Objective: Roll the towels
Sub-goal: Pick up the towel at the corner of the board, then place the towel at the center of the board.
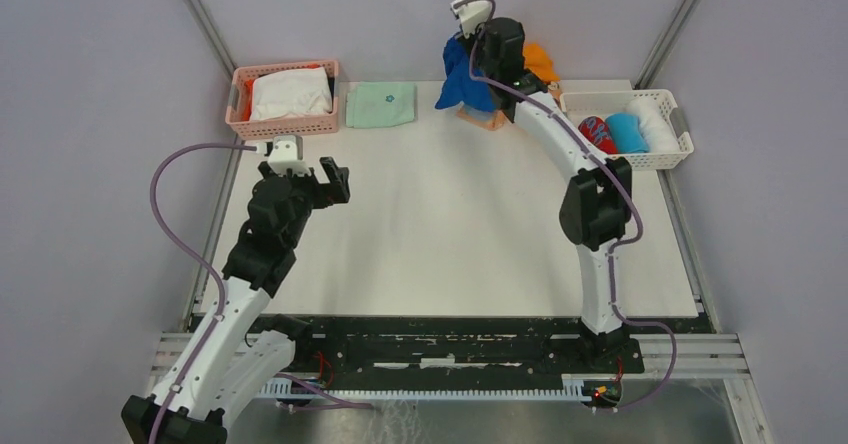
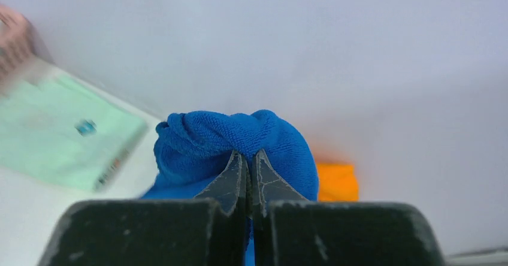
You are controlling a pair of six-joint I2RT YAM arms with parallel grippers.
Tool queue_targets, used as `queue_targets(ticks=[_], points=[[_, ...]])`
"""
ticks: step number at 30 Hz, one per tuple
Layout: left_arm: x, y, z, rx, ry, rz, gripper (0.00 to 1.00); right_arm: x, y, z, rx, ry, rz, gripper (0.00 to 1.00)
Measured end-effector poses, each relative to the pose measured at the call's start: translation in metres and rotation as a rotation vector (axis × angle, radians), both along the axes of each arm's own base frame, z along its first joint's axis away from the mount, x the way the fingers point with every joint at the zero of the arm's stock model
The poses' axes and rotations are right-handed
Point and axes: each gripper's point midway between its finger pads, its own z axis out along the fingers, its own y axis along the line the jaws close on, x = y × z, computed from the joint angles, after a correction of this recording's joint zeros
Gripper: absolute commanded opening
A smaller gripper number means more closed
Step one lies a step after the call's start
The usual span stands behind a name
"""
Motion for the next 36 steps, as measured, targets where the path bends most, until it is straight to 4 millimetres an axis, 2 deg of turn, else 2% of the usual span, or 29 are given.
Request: queue_targets(ticks=[4,7,9,11,12,14,15,19,22,24,27,31,36], points=[[-0.004,0.001,0.008,-0.009,-0.027,-0.001,0.99,-0.043,0.012,0.109,0.129,-0.140,0.111,0.00],[-0.008,0.001,0.016,-0.018,-0.052,-0.006,0.99,-0.081,0.027,0.158,0.209,-0.193,0.217,0.01],[-0.010,0.001,0.019,-0.023,-0.063,-0.012,0.99,-0.111,0.038,0.175,0.254,-0.190,0.291,0.07],[-0.012,-0.001,0.021,-0.027,-0.070,-0.028,0.99,-0.138,0.048,0.178,0.297,-0.162,0.361,0.13],[-0.012,-0.002,0.022,-0.029,-0.072,-0.033,0.99,-0.152,0.053,0.174,0.319,-0.136,0.393,0.20],[-0.013,-0.006,0.022,-0.034,-0.072,-0.054,0.99,-0.175,0.059,0.160,0.358,-0.072,0.437,0.38],[-0.014,-0.008,0.022,-0.037,-0.071,-0.066,0.99,-0.185,0.060,0.148,0.376,-0.037,0.451,0.42],[-0.015,-0.022,0.017,-0.078,-0.044,-0.125,1.00,-0.210,0.049,0.077,0.412,0.144,0.409,0.50],[-0.013,-0.034,0.006,-0.115,0.008,-0.168,0.97,-0.231,0.032,0.008,0.409,0.309,0.331,0.55],[-0.012,-0.043,-0.007,-0.138,0.067,-0.197,0.95,-0.248,0.019,-0.032,0.398,0.411,0.274,0.56],[-0.010,-0.055,-0.033,-0.165,0.175,-0.235,0.92,-0.270,0.001,-0.073,0.386,0.521,0.199,0.59],[-0.010,-0.075,-0.073,-0.179,0.340,-0.281,0.90,-0.289,-0.017,-0.107,0.367,0.615,0.113,0.63],[-0.013,-0.117,-0.111,-0.132,0.517,-0.356,0.87,-0.291,-0.028,-0.130,0.342,0.664,0.036,0.67]])
